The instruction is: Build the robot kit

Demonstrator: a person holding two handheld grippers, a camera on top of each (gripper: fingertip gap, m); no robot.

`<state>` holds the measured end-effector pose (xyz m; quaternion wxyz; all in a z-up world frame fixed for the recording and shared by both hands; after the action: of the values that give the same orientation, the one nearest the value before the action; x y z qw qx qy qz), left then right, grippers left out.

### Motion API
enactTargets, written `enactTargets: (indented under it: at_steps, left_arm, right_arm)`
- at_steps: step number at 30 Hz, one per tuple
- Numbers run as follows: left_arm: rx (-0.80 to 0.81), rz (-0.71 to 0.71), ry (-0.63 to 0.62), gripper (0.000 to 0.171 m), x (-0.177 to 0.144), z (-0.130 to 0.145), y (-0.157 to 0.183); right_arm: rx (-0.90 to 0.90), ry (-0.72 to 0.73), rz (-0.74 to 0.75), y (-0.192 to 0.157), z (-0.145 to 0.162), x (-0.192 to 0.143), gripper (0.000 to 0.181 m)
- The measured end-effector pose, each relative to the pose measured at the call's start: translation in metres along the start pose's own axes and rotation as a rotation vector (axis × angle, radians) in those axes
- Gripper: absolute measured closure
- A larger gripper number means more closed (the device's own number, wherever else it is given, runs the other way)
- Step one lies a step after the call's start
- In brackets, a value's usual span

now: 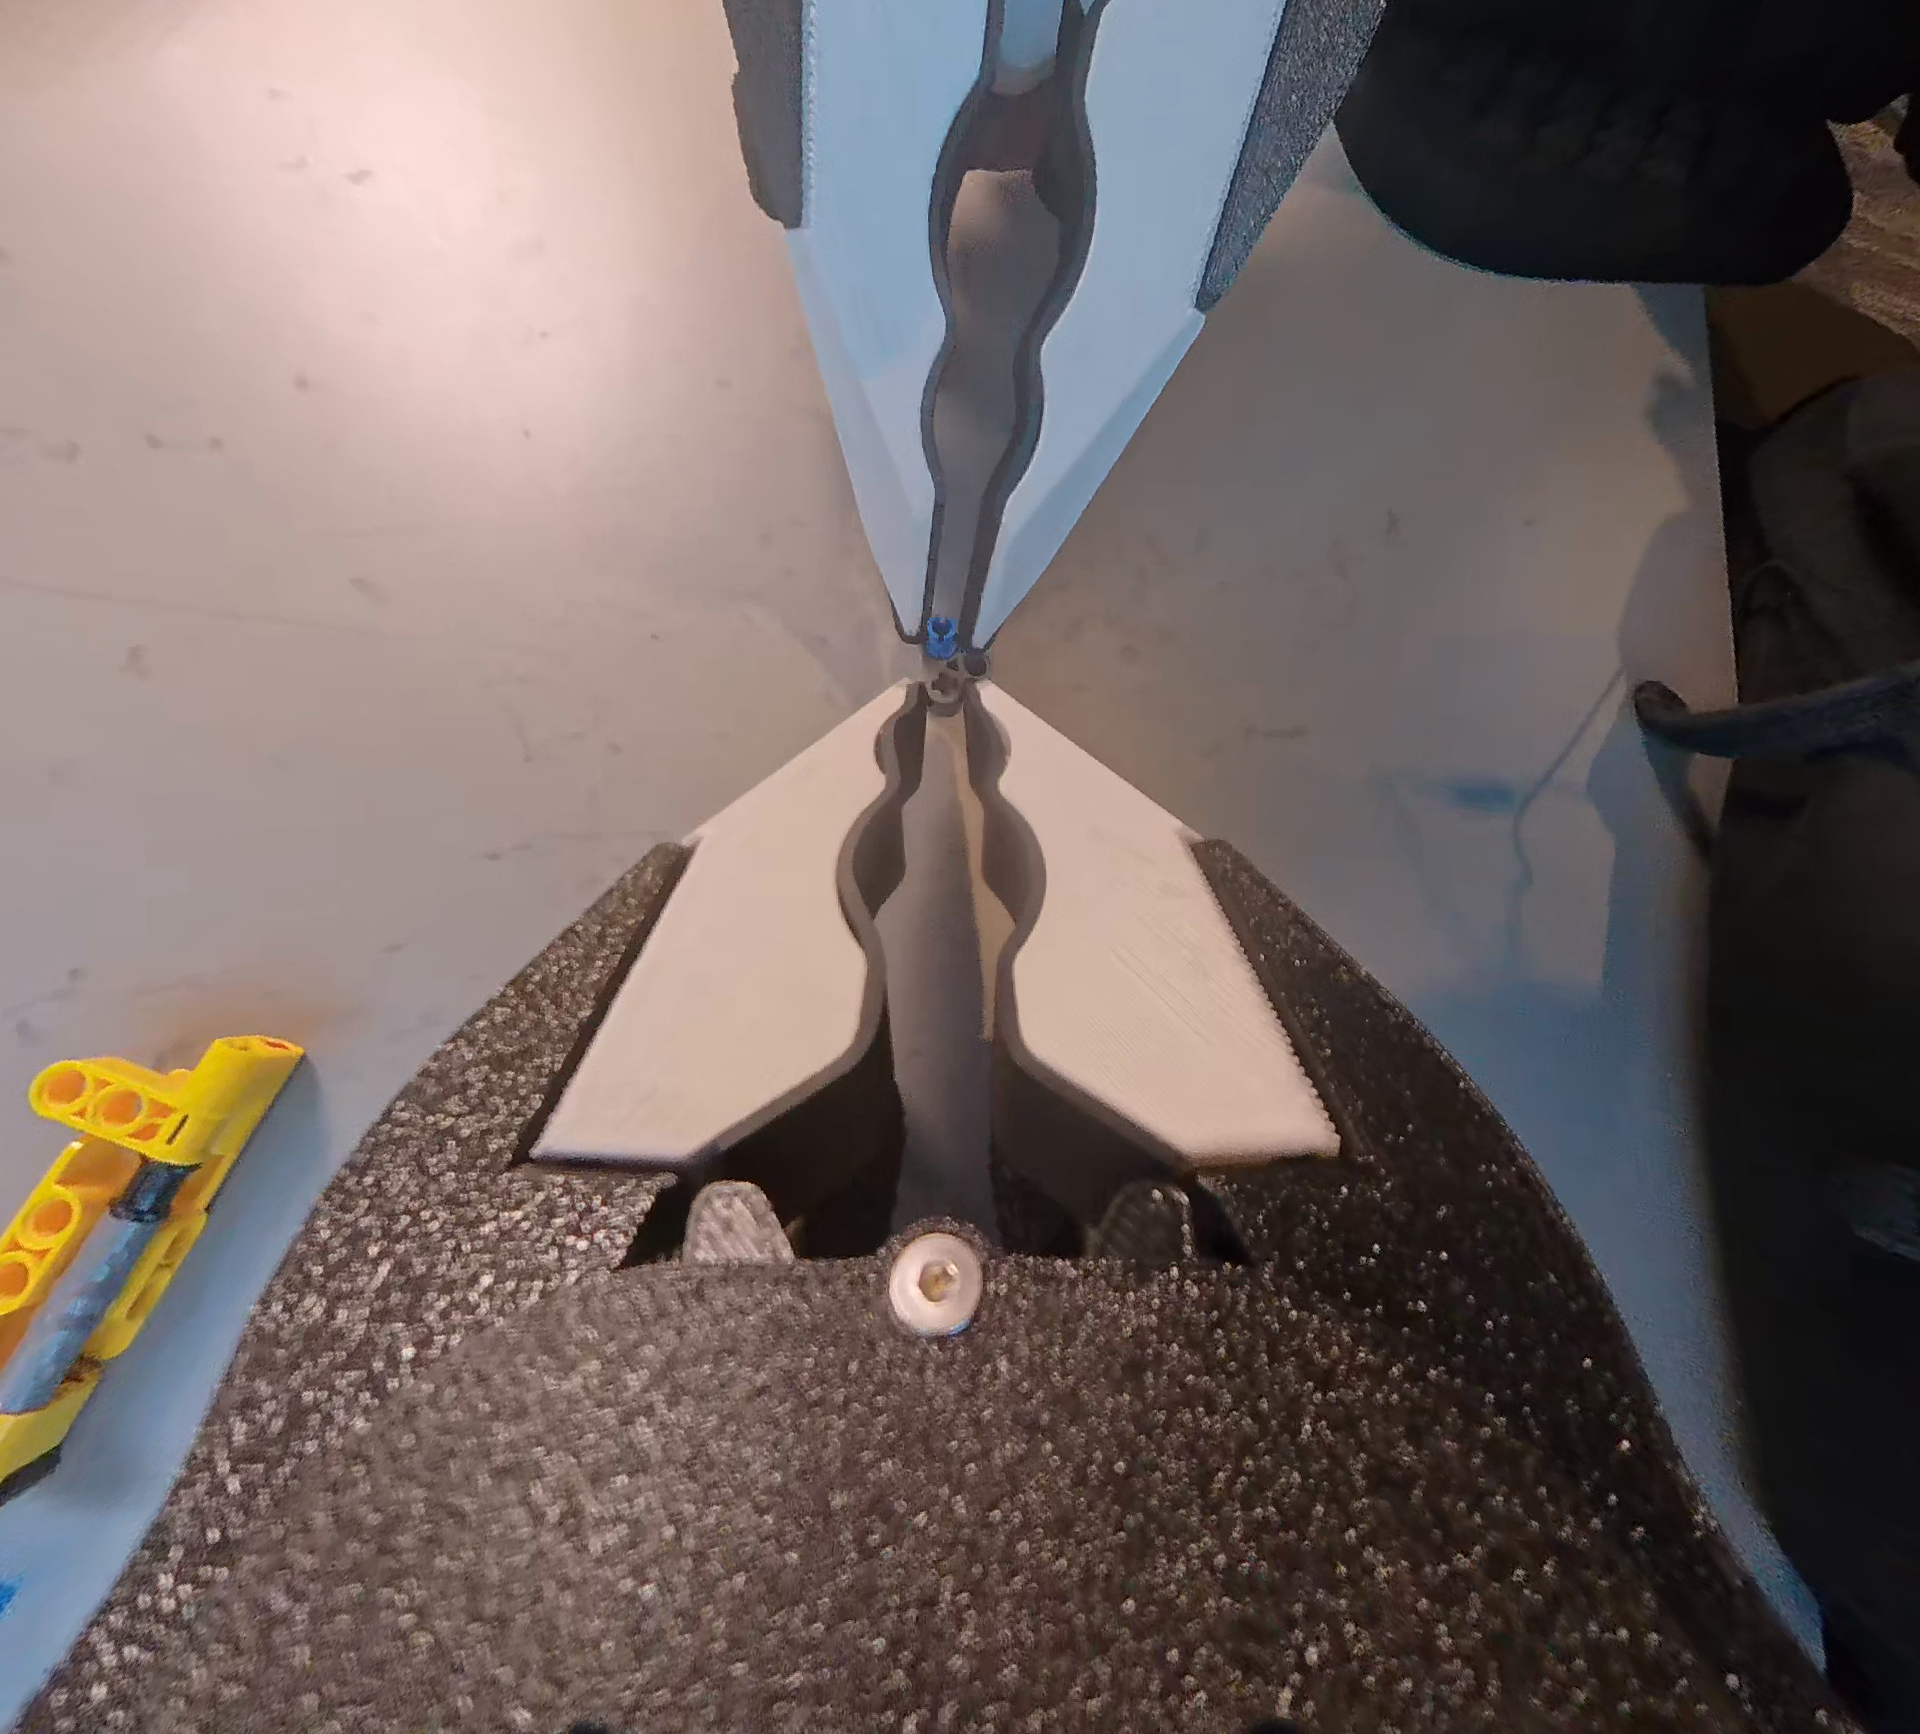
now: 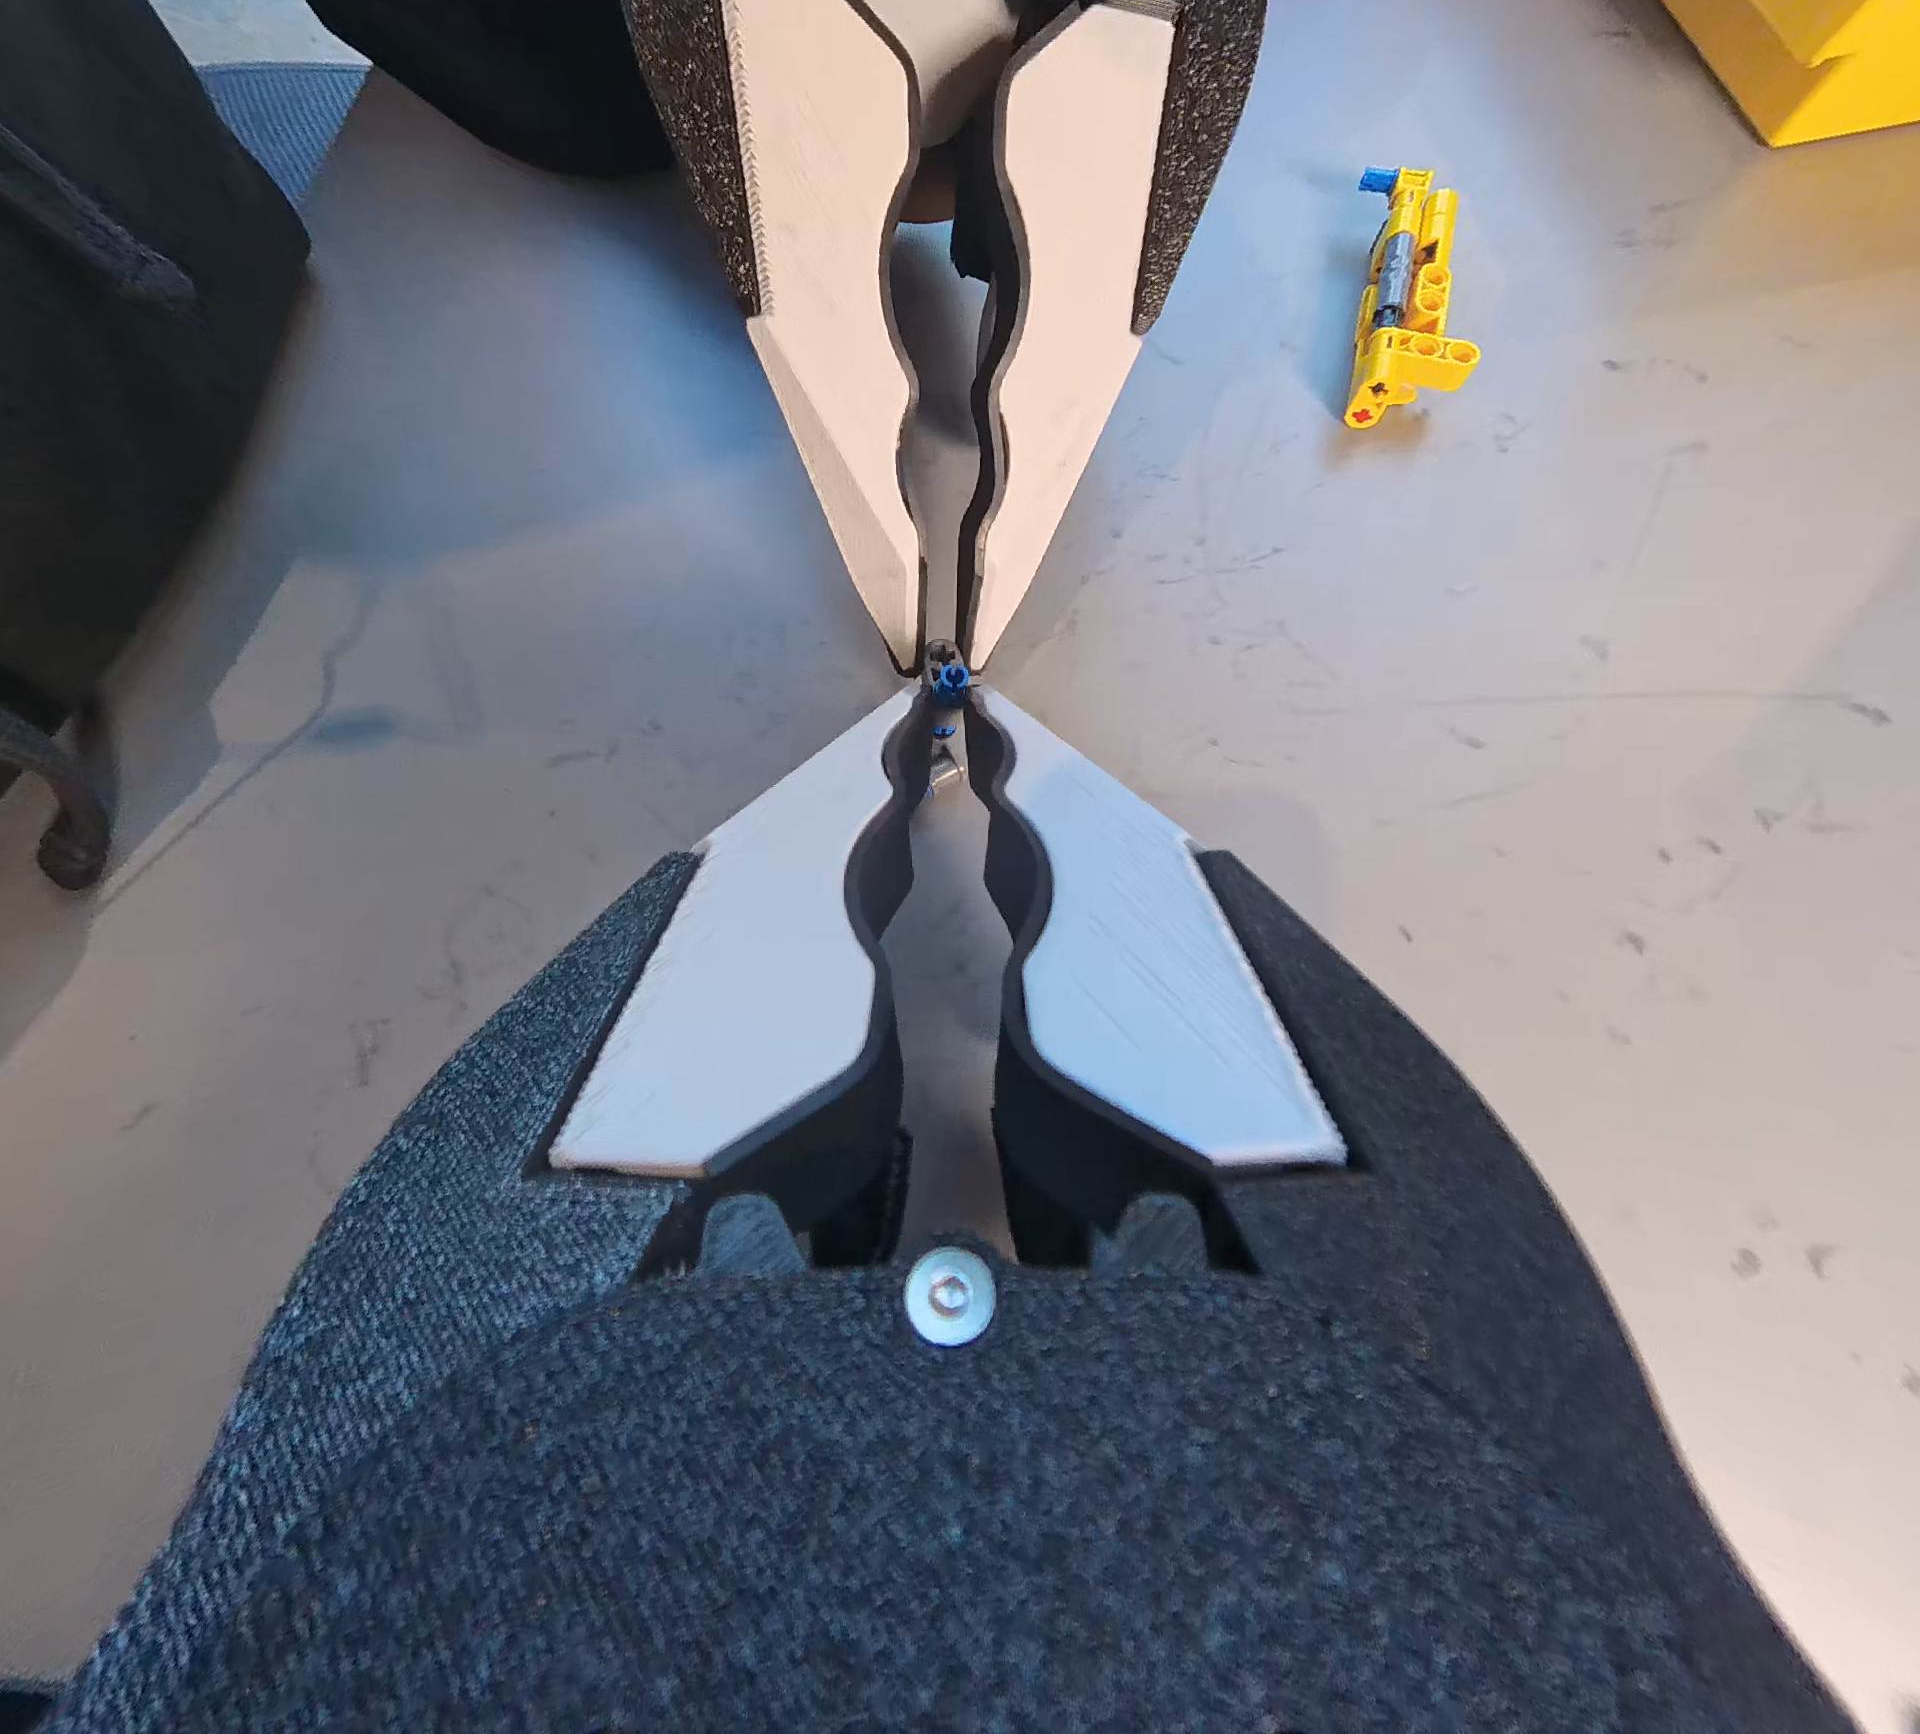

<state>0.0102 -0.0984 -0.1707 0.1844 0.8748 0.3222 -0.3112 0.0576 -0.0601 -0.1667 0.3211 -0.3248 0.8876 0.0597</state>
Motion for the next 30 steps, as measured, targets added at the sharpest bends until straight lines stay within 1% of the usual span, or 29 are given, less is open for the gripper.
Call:
enactTargets:
  at_steps: [7,17,25,30]
  left_arm:
    - [0.008,-0.006,-0.003,0.165,0.0002,-0.0001,0.0]
    - [0.065,-0.049,-0.022,0.166,0.0004,-0.0007,0.0017]
    - [0.13,-0.096,-0.034,0.166,0.0013,-0.0022,0.0037]
    - [0.13,-0.091,-0.034,0.166,0.0013,-0.0016,0.0048]
  right_arm:
    - [0.001,-0.004,0.002,0.0001,0.0004,0.0002,0.176]
    - [-0.037,-0.031,0.031,-0.0013,0.0,0.0004,0.176]
    - [-0.034,-0.033,0.046,-0.0025,0.0012,-0.0005,0.176]
    - [-0.018,-0.024,0.039,-0.0037,0.0015,0.0,0.176]
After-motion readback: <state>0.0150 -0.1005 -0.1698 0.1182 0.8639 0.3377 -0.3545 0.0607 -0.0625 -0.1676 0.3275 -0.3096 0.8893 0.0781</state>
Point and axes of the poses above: each gripper's, where its closed fingertips meet, x out along the fingers, z out of its underside, y = z × x across the jaws, the point moved 4 cm from there along -x, back along the fingers, and after that the axes turned 6 degrees about -z, right-handed, at the moved point
